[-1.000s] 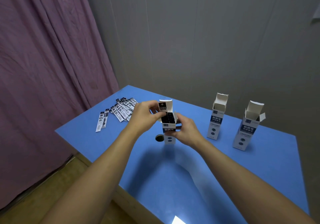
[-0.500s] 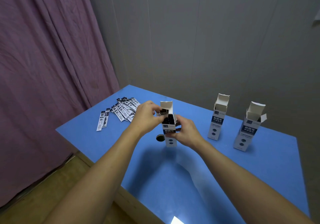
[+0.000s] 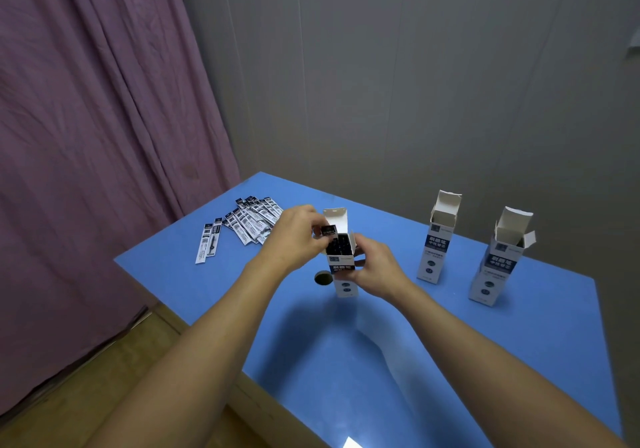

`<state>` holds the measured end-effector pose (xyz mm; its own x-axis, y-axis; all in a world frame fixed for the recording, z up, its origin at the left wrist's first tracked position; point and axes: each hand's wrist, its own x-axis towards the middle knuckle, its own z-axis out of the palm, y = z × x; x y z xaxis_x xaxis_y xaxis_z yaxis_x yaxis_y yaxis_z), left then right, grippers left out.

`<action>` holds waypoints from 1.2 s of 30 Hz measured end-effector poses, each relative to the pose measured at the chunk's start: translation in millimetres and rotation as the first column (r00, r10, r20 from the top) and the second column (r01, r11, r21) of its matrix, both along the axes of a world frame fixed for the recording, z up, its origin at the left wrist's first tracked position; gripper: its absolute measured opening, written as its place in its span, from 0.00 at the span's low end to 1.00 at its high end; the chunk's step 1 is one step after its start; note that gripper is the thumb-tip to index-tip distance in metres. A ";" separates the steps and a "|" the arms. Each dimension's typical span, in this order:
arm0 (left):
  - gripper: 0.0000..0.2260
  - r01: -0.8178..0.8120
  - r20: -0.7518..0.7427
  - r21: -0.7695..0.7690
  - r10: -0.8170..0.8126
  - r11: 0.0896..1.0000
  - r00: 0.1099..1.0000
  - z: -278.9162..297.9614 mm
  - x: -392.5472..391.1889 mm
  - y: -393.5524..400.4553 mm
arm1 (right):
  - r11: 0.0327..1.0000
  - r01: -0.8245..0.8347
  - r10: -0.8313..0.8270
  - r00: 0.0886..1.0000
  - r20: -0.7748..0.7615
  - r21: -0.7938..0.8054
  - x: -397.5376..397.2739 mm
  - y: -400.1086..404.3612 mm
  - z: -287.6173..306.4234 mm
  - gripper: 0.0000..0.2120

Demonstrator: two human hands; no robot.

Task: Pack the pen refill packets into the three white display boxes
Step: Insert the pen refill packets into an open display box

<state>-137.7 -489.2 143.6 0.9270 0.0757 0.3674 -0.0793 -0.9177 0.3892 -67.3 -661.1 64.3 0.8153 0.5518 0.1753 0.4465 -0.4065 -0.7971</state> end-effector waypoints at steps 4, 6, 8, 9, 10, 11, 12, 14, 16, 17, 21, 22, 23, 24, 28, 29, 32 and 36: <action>0.04 0.042 -0.064 0.184 -0.031 0.982 0.997 4.5 1.1 -2.0 | 0.999 -0.002 0.002 1.000 0.023 -0.038 0.8 2.6 0.0 0.22; 0.05 0.042 -0.129 0.217 -0.014 0.975 0.991 5.3 0.6 -3.0 | 0.998 0.000 0.003 0.999 0.043 -0.063 0.9 3.7 0.2 0.21; 0.05 0.019 -0.175 0.209 0.019 0.978 0.984 4.3 -0.3 -6.4 | 0.996 -0.003 0.009 0.998 0.069 -0.087 -0.1 5.1 1.7 0.20; 0.04 -0.002 -0.192 0.208 0.043 0.978 0.981 3.2 -0.2 -7.9 | 0.995 -0.008 0.015 0.997 0.076 -0.096 -1.1 5.8 2.5 0.20; 0.03 -0.024 -0.223 0.218 0.074 0.976 0.972 3.1 -1.4 -9.7 | 0.994 -0.015 0.023 0.997 0.079 -0.105 -2.1 6.5 3.1 0.20; 0.03 -0.034 -0.255 0.229 0.094 0.973 0.963 4.5 -2.9 -11.3 | 0.994 -0.024 0.032 0.996 0.079 -0.109 -3.1 7.0 3.1 0.21; 0.03 -0.022 -0.273 0.230 0.086 0.973 0.958 5.4 -3.0 -10.4 | 0.994 -0.029 0.037 0.997 0.073 -0.103 -4.1 7.3 2.9 0.21; 0.06 0.012 -0.265 0.183 0.037 0.983 0.964 7.4 -1.0 -4.5 | 0.998 -0.030 0.032 0.999 0.041 -0.055 -5.3 6.9 3.5 0.21; 0.05 0.010 -0.218 0.100 0.012 0.995 0.976 13.3 -1.5 -1.8 | 1.000 -0.019 0.019 1.000 0.009 0.000 -5.0 5.0 6.4 0.19; 0.04 0.003 -0.174 0.045 0.005 0.999 0.985 16.5 -2.3 -0.8 | 1.000 -0.014 0.014 1.000 0.000 0.017 -4.5 3.9 8.0 0.19; 0.04 0.022 -0.039 -0.033 -0.023 0.999 0.999 22.5 -2.9 2.4 | 0.999 -0.007 0.008 1.000 -0.029 0.038 -5.4 -0.9 12.2 0.19; 0.03 0.024 -0.032 -0.015 -0.025 1.000 0.999 21.6 -2.2 3.8 | 0.999 -0.009 0.010 0.999 -0.037 0.042 -6.2 -1.2 12.3 0.19; 0.03 0.027 -0.026 0.002 -0.027 1.000 0.999 19.7 -1.3 5.3 | 0.999 -0.012 0.014 0.999 -0.042 0.046 -7.0 -1.0 12.3 0.19; 0.03 0.030 -0.017 0.012 -0.030 0.999 0.999 18.1 -0.5 5.6 | 0.999 -0.015 0.017 0.999 -0.044 0.050 -8.1 -0.8 12.7 0.19; 0.03 0.059 -0.042 0.027 -0.058 0.998 0.997 14.9 -0.6 2.3 | 0.998 -0.008 0.011 0.998 -0.059 0.065 -7.8 -0.4 12.4 0.19; 0.04 0.072 -0.084 0.043 -0.069 0.996 0.994 14.0 -0.2 2.1 | 0.998 -0.004 0.007 0.998 -0.056 0.059 -6.8 -0.4 12.1 0.18; 0.07 0.093 -0.186 0.118 -0.071 0.989 0.980 10.6 2.0 3.5 | 0.999 -0.002 0.004 0.999 -0.051 0.035 -4.1 0.3 11.0 0.19; 0.07 0.069 -0.196 0.062 -0.056 0.996 0.979 10.9 2.3 6.8 | 0.998 0.001 0.004 0.997 -0.072 0.058 -3.7 -1.6 10.5 0.18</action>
<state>-135.4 -482.5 154.5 0.9831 -0.0036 0.1829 -0.0666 -0.9383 0.3393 -71.0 -662.7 74.8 0.8262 0.5436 0.1481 0.3877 -0.3578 -0.8495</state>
